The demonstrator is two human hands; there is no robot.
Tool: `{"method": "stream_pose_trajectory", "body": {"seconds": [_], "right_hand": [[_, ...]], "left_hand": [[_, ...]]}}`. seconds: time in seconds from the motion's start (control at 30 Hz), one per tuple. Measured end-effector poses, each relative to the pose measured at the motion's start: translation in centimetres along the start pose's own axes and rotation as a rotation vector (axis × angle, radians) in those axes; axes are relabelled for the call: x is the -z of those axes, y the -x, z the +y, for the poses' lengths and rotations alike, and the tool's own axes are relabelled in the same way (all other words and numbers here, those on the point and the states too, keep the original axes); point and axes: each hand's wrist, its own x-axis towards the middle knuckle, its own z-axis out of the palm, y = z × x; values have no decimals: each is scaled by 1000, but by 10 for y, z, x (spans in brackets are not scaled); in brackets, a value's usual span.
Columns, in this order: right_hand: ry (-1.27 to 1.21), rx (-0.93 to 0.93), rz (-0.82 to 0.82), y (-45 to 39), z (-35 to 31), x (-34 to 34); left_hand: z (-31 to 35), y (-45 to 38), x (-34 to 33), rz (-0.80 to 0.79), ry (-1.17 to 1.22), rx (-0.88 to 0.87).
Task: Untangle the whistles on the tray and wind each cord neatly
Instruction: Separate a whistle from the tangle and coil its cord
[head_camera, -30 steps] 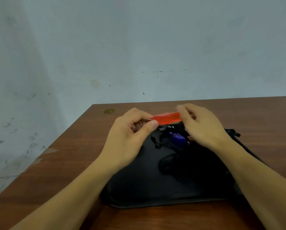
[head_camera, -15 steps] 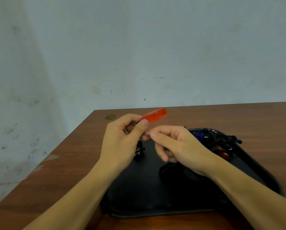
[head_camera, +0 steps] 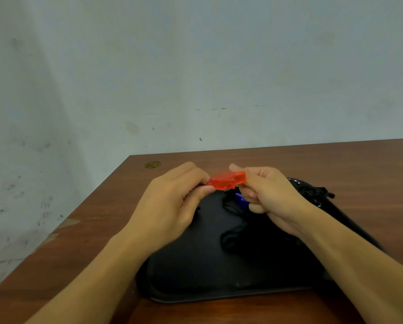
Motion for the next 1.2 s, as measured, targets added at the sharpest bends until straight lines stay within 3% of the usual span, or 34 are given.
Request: {"method": "stream_pose_trajectory", "body": {"seconds": [0.17,0.37,0.6,0.87,1.07,1.2], "right_hand": [[-120,-33,-19,0,-4,4],[396,308,51,8,-1,-2],[529,359,-13,12,3,-6],[404,298,-85,10,7,-9],[15,110,-100,9,2,-8],[-116,30,-100,10,-2,-7]], "left_hand": [[-5,3,5,-117,-215,-119],[-4,5,0,-221,-386,-16],[-6,7,-10,-67,51,322],[7,6,-13,-38,730,571],[11,4,-9,-65,932,610],[11,5,-5,-161,921,461]]}}
